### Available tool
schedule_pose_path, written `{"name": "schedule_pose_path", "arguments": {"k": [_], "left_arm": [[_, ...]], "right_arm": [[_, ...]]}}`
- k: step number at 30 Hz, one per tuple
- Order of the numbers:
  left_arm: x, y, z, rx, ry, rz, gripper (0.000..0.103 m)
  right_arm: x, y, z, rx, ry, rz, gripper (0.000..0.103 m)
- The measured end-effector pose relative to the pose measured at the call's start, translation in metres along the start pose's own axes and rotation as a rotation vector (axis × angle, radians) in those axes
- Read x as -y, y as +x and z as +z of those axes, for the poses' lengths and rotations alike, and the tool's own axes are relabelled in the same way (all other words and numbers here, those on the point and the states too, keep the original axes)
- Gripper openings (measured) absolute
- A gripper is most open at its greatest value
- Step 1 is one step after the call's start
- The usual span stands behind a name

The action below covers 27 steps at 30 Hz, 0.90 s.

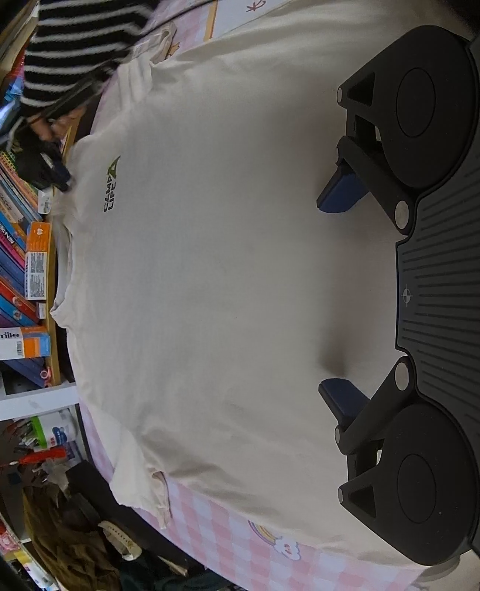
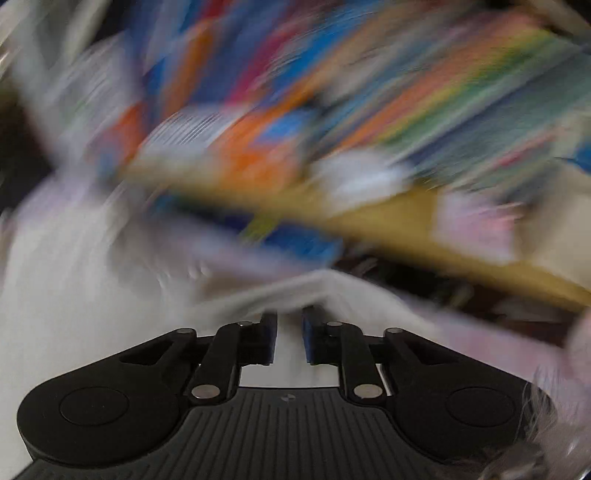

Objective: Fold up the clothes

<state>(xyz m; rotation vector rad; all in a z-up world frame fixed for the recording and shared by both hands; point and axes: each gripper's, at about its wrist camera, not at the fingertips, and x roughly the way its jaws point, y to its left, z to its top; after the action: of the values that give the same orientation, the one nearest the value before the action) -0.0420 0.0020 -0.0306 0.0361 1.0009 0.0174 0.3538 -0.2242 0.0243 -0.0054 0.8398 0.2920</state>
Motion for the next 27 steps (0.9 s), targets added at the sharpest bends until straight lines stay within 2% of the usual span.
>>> {"name": "schedule_pose_path", "arguments": {"k": [2,3,6,11,14,17,21,26,27], "left_arm": [[-0.003,-0.001,-0.002,-0.002,-0.003,-0.001,0.098],[-0.006,-0.001,-0.002,-0.003,-0.007,-0.001,0.098],[-0.015,-0.001,0.001,0.006,-0.027,-0.002,0.098],[-0.029,-0.003,0.008,0.033,-0.061,0.008,0.098],[-0.036,-0.005,0.013,0.048,-0.069,0.024,0.098],[-0.041,-0.008,0.016,0.061,-0.075,0.037,0.098],[-0.047,-0.008,0.017,0.062,-0.094,0.039,0.098],[-0.044,-0.003,0.021,0.050,-0.098,0.020,0.098],[-0.042,-0.003,0.023,0.052,-0.094,0.015,0.098]], "right_arm": [[0.015,-0.013,0.003,0.023,0.008,-0.011,0.016],[0.022,-0.021,0.001,0.022,-0.002,-0.007,0.020],[0.045,-0.033,-0.017,-0.010,-0.036,-0.047,0.023],[0.081,-0.055,-0.068,-0.072,-0.138,-0.166,0.023],[0.101,-0.074,-0.095,-0.075,-0.169,-0.243,0.029],[0.124,-0.095,-0.115,-0.063,-0.129,-0.302,0.031],[0.145,-0.111,-0.133,-0.056,0.015,-0.330,0.031],[0.152,-0.110,-0.144,-0.067,0.129,-0.280,0.029],[0.152,-0.111,-0.145,-0.063,0.142,-0.275,0.024]]}}
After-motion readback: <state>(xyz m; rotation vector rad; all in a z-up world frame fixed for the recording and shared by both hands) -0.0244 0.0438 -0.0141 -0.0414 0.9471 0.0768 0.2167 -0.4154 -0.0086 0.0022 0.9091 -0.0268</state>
